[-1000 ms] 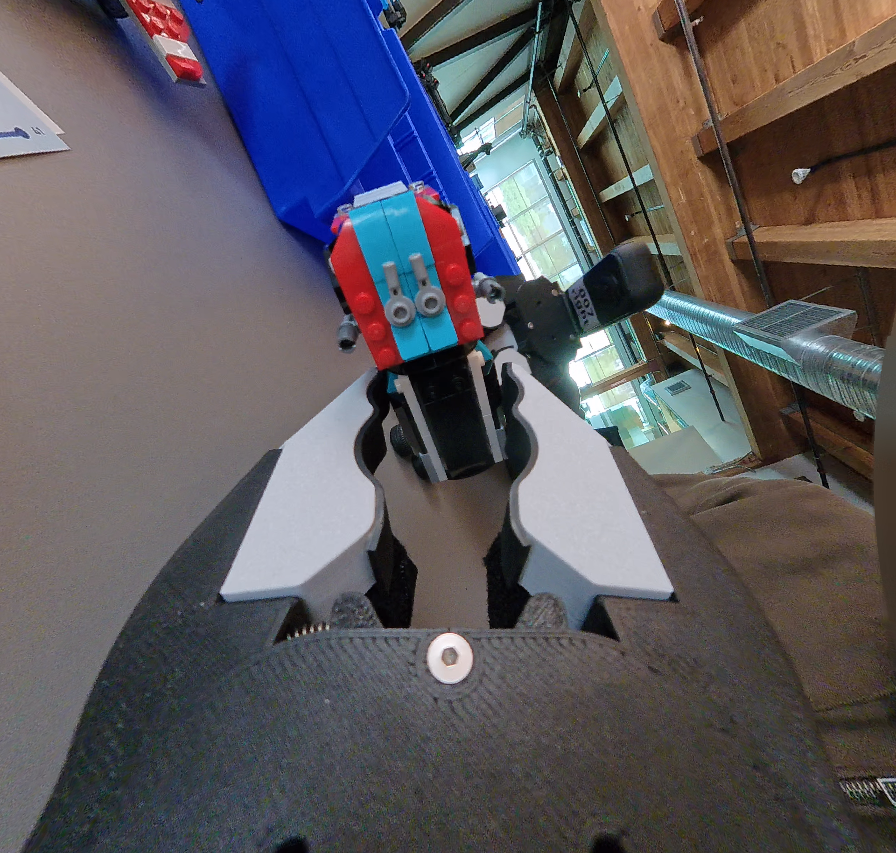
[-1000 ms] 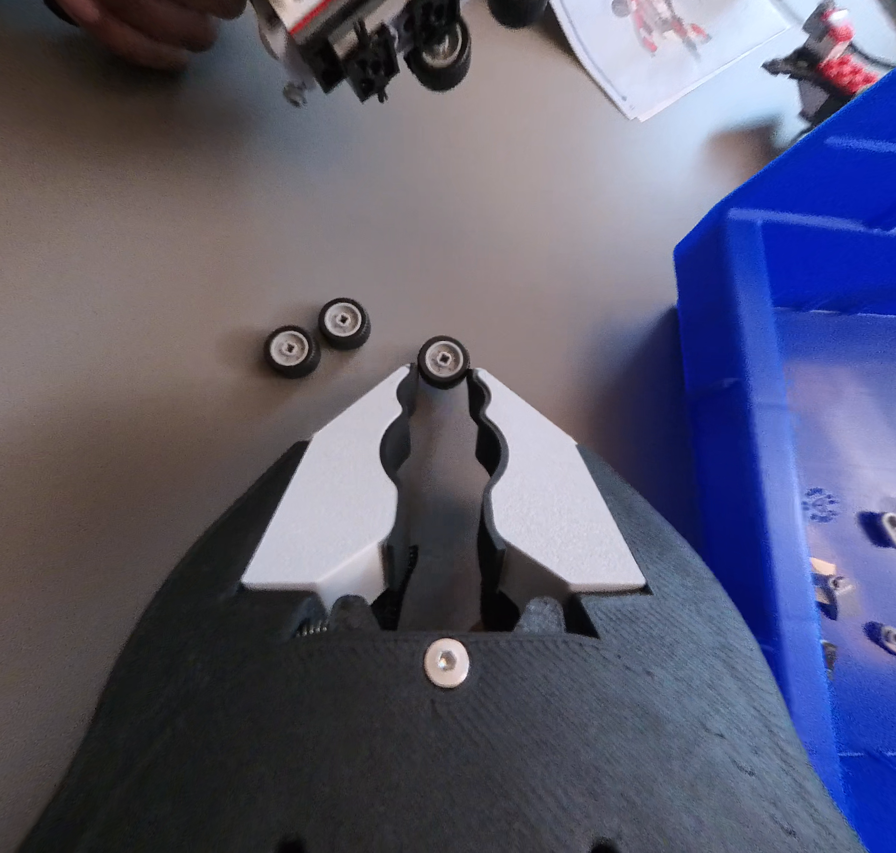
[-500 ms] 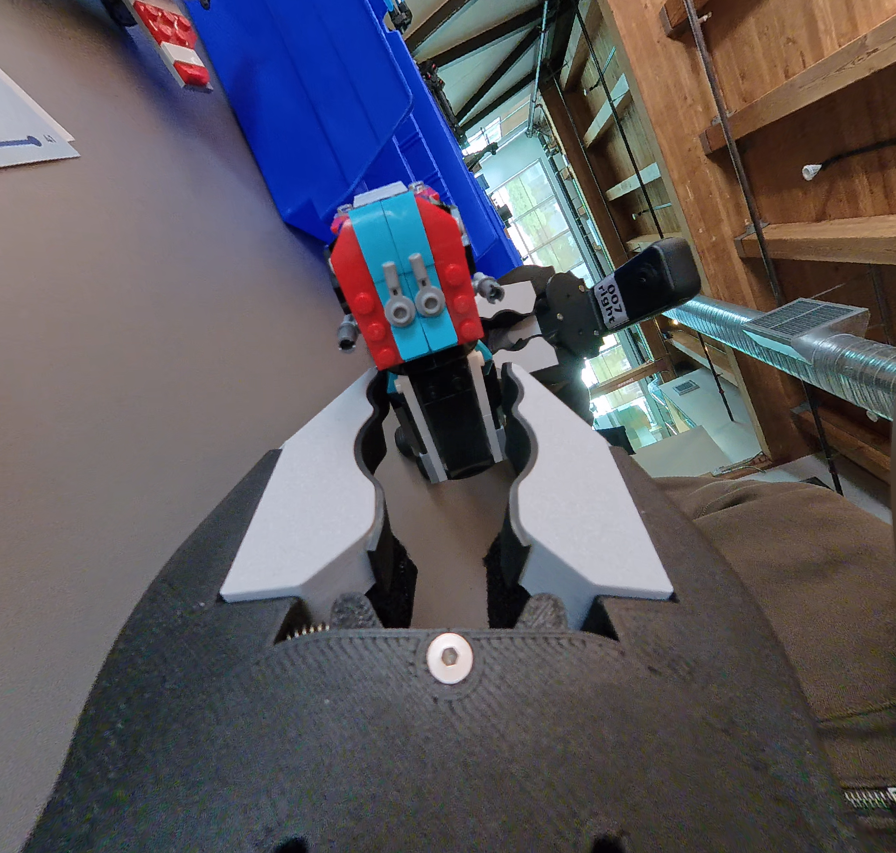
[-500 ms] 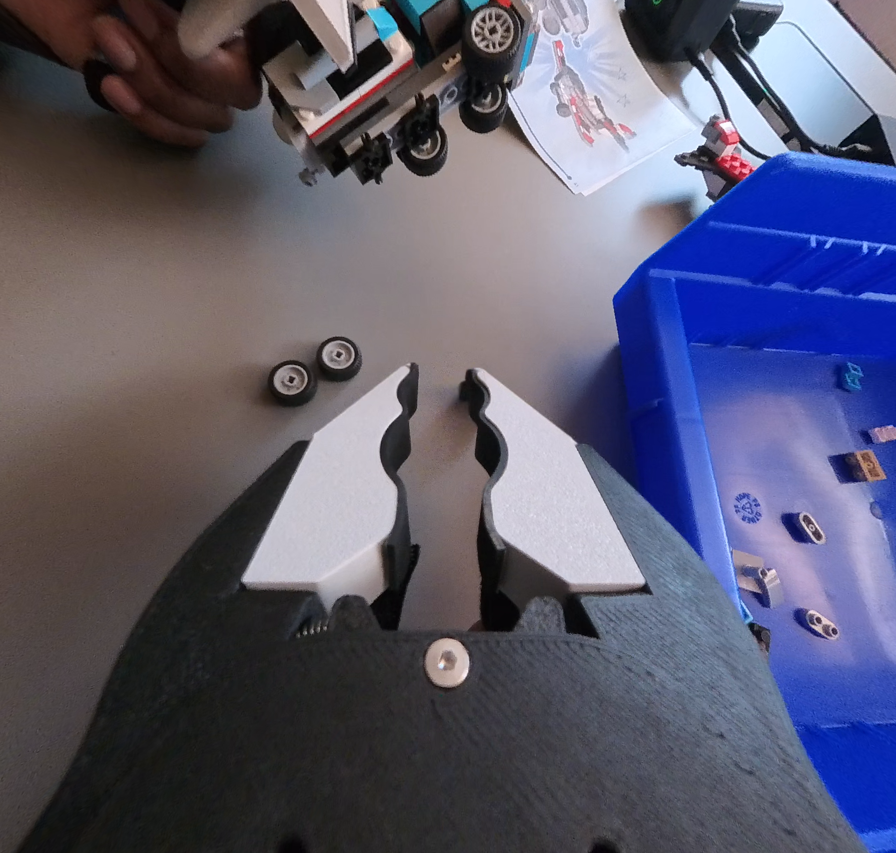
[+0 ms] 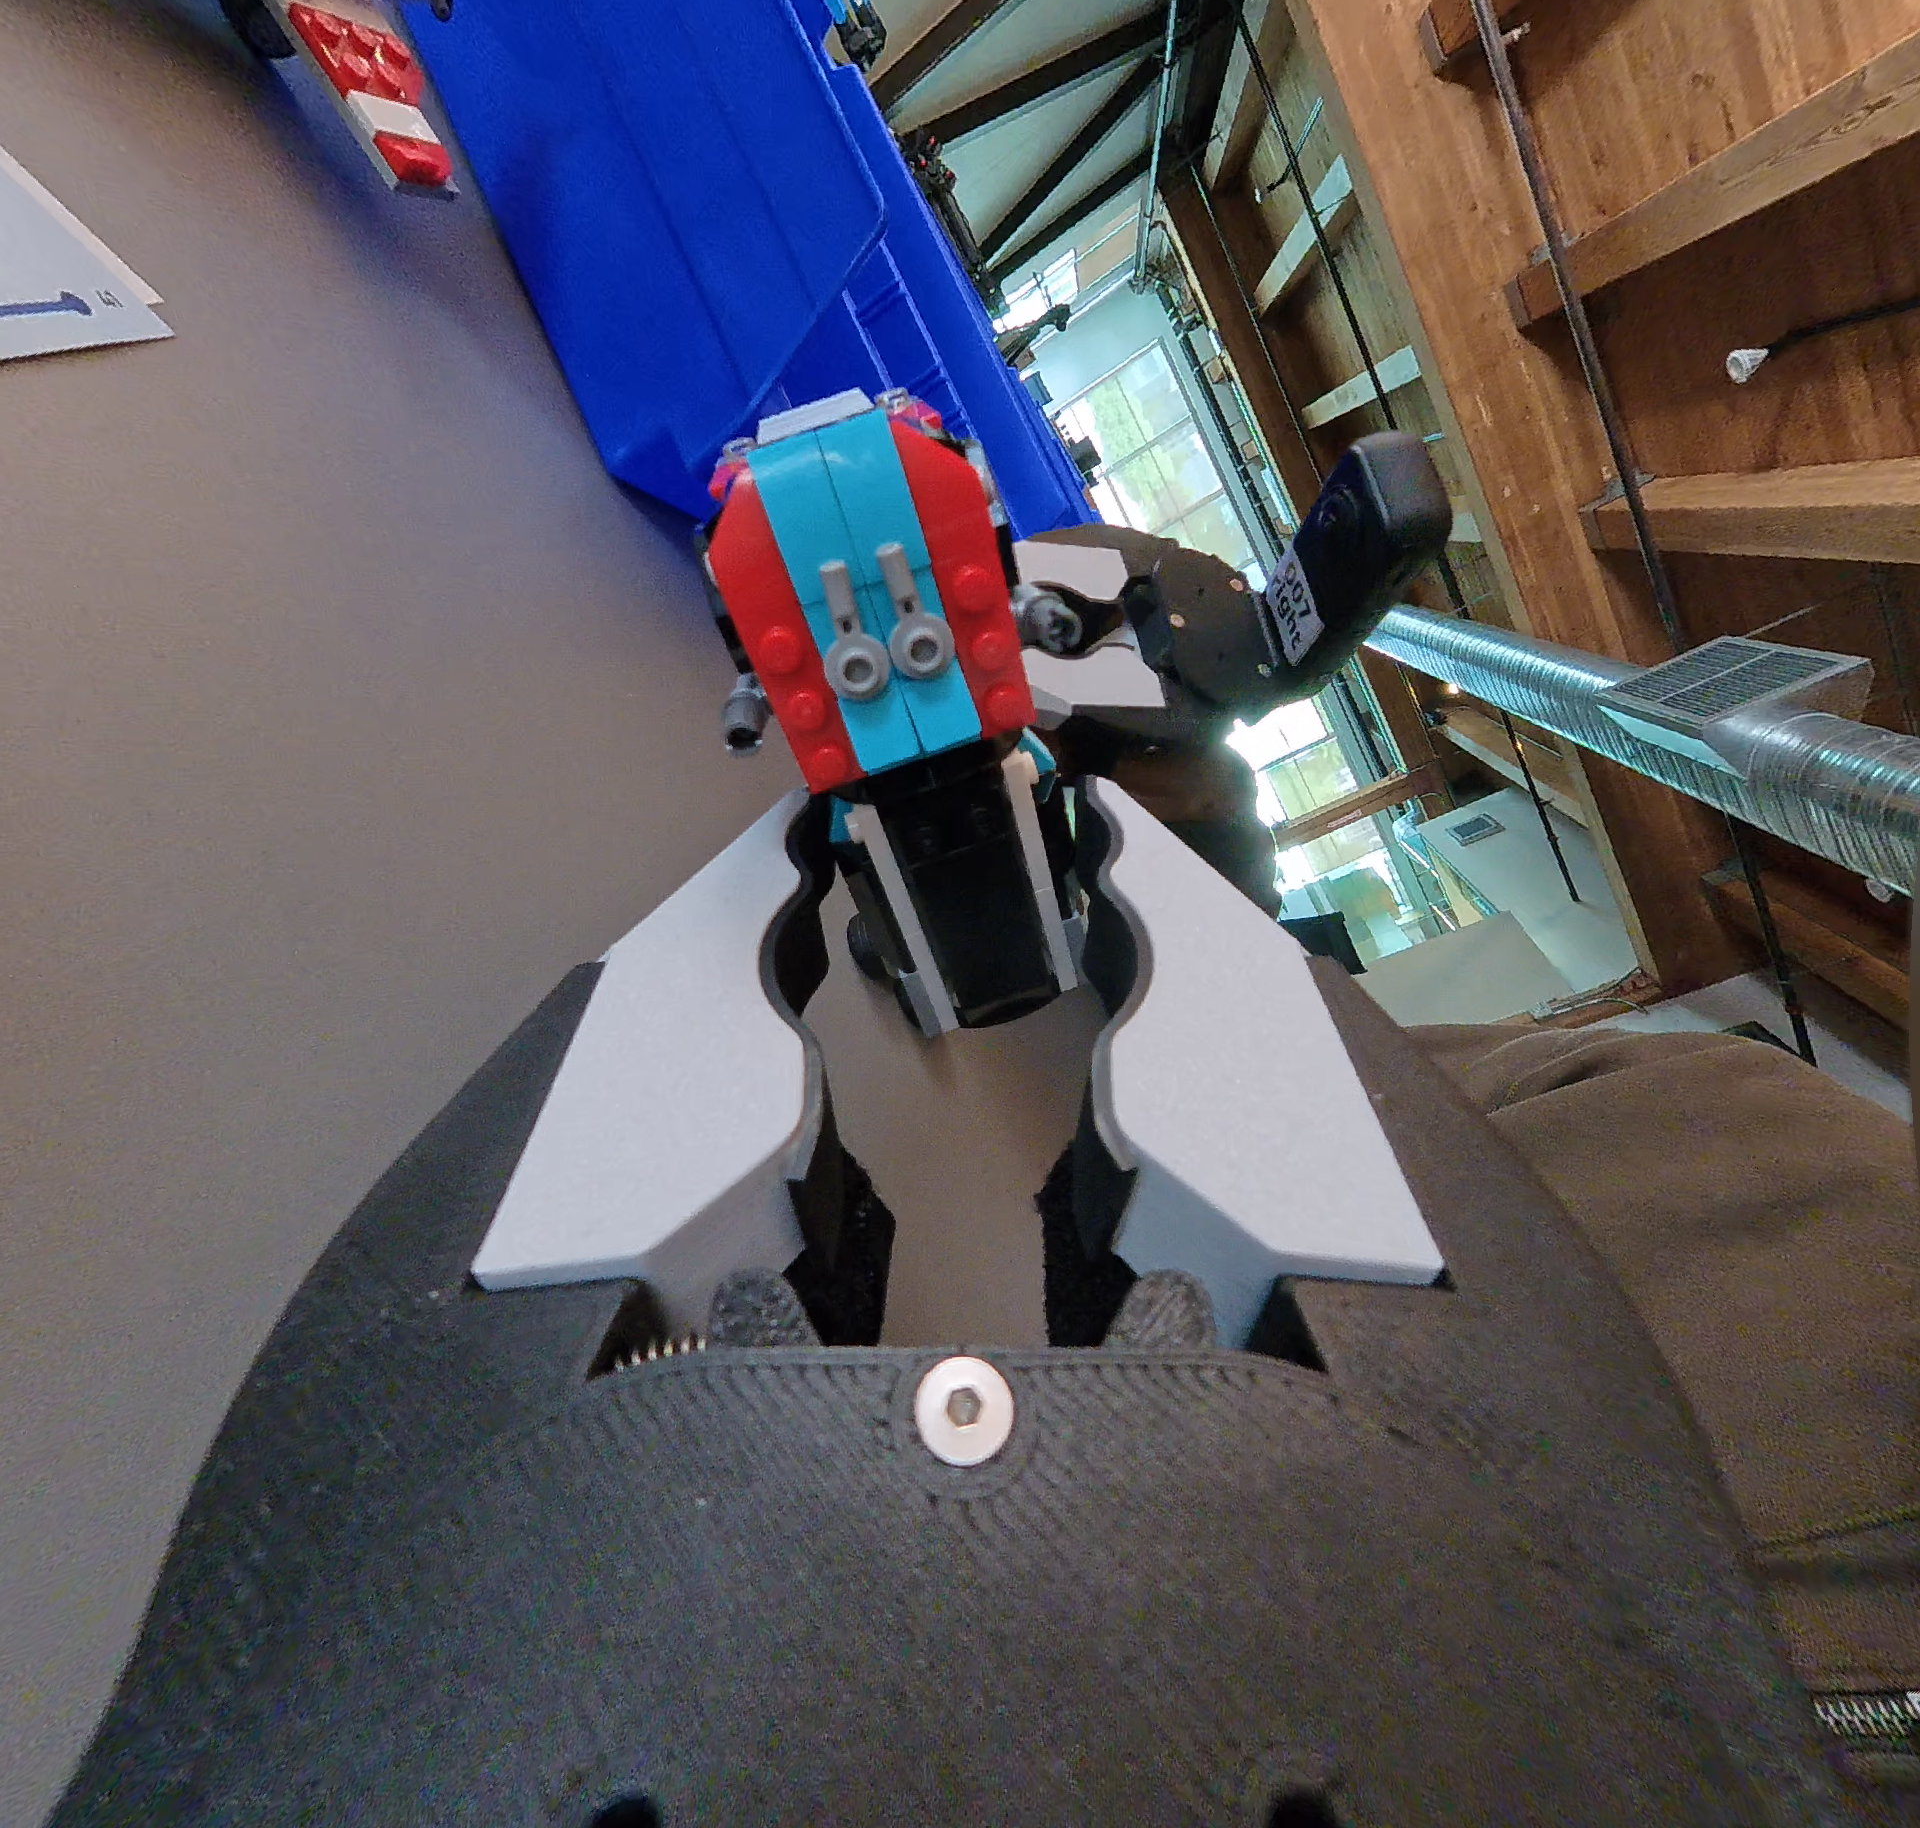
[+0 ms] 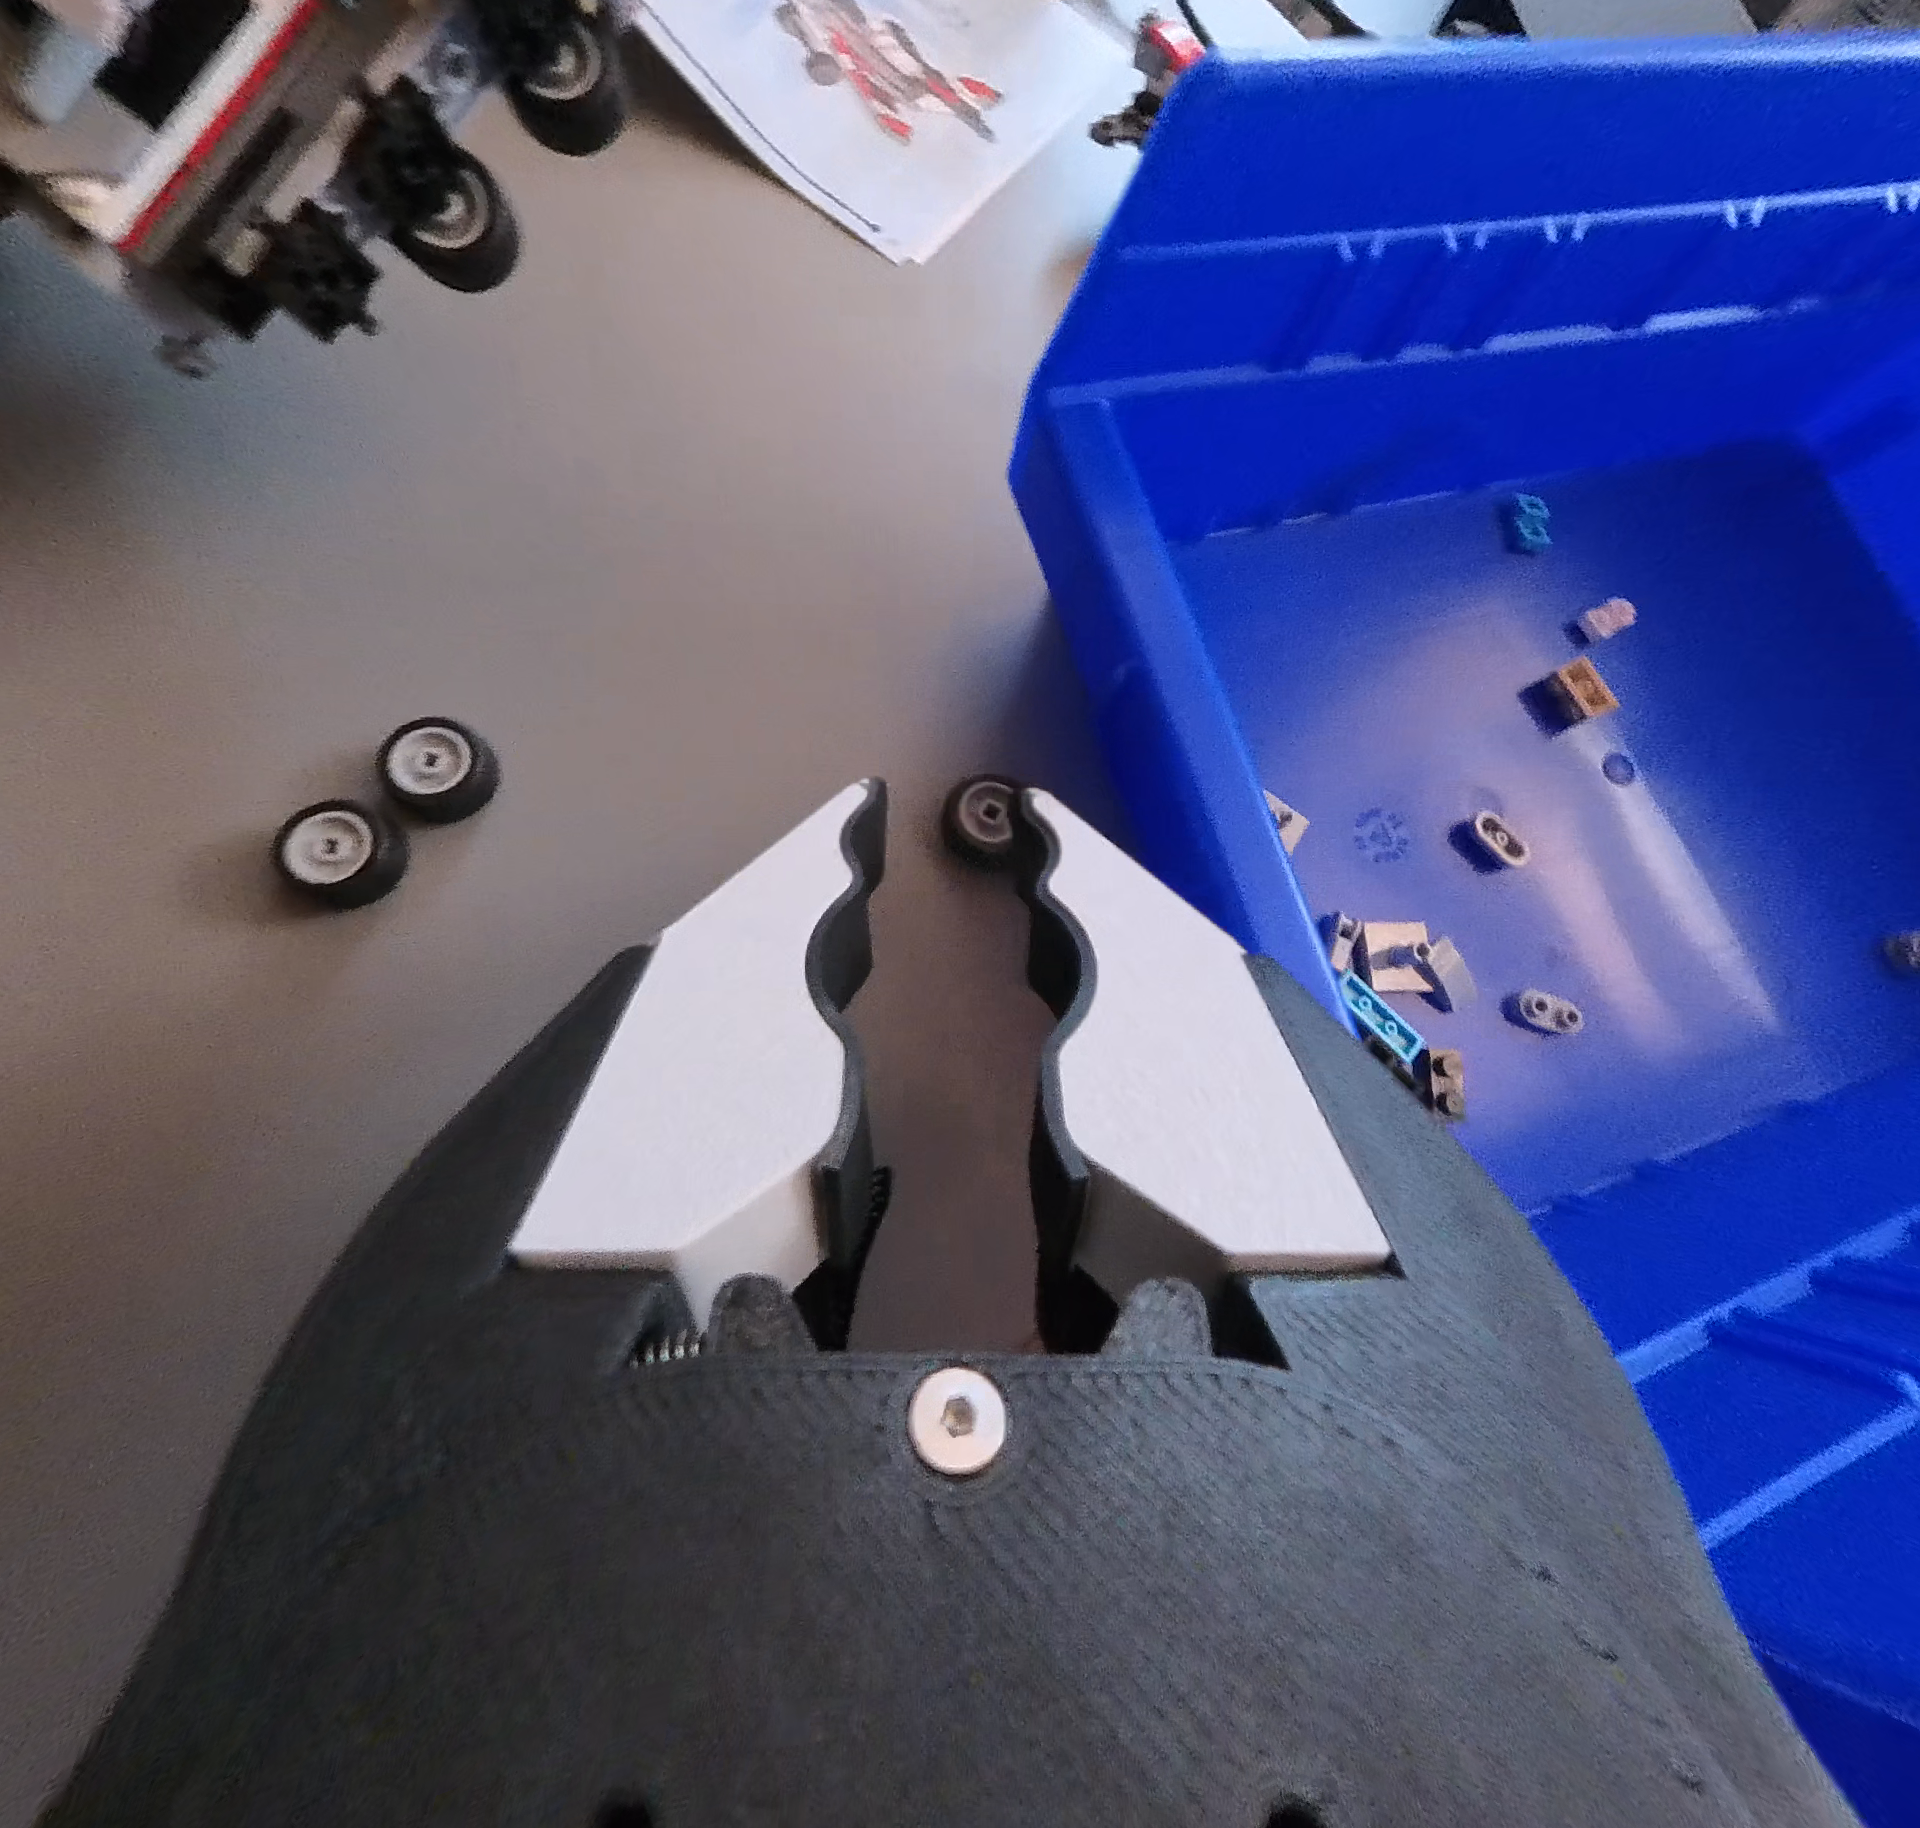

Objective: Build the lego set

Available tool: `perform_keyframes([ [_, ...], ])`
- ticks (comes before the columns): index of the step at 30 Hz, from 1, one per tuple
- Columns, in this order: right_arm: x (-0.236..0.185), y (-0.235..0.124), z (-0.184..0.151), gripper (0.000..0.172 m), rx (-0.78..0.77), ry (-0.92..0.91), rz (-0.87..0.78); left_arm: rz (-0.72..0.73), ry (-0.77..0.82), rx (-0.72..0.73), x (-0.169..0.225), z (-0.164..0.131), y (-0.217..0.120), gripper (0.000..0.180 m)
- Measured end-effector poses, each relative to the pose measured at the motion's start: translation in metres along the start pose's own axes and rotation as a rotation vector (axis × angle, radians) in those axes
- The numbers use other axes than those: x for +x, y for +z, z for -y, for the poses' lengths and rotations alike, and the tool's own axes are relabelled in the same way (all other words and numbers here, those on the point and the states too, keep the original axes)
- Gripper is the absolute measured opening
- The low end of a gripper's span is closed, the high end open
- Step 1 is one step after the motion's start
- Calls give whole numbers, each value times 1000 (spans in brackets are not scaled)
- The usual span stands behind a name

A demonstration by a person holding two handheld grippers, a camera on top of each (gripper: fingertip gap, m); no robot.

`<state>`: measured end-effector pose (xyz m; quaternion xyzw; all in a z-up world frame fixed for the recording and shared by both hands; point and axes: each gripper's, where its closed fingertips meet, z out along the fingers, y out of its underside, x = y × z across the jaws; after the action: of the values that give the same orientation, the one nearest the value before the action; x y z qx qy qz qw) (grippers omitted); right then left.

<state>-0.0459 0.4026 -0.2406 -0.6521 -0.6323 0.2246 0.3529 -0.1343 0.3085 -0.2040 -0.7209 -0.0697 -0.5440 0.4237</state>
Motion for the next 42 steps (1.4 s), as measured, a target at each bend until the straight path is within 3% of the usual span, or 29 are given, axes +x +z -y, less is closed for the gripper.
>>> perform_keyframes([
  [8, 11, 14, -21, 34, -107, 149, -79, 0, 1, 1, 0, 0, 0, 47],
  [14, 8, 23, -26, 37, -122, 160, -57, -1, -1, 4, 0, 1, 0, 47],
  [18, 5, 24, -24, 20, -110, 133, -41, -1, 0, 7, 0, 1, -1, 47],
  [32, -26, 2, 24, 20, 127, -73, 88, 1, 0, 10, 0, 2, -1, 47],
  [42, -43, 4, 24, 18, 129, -120, 162, -3, -6, 12, 0, 2, -2, 47],
])
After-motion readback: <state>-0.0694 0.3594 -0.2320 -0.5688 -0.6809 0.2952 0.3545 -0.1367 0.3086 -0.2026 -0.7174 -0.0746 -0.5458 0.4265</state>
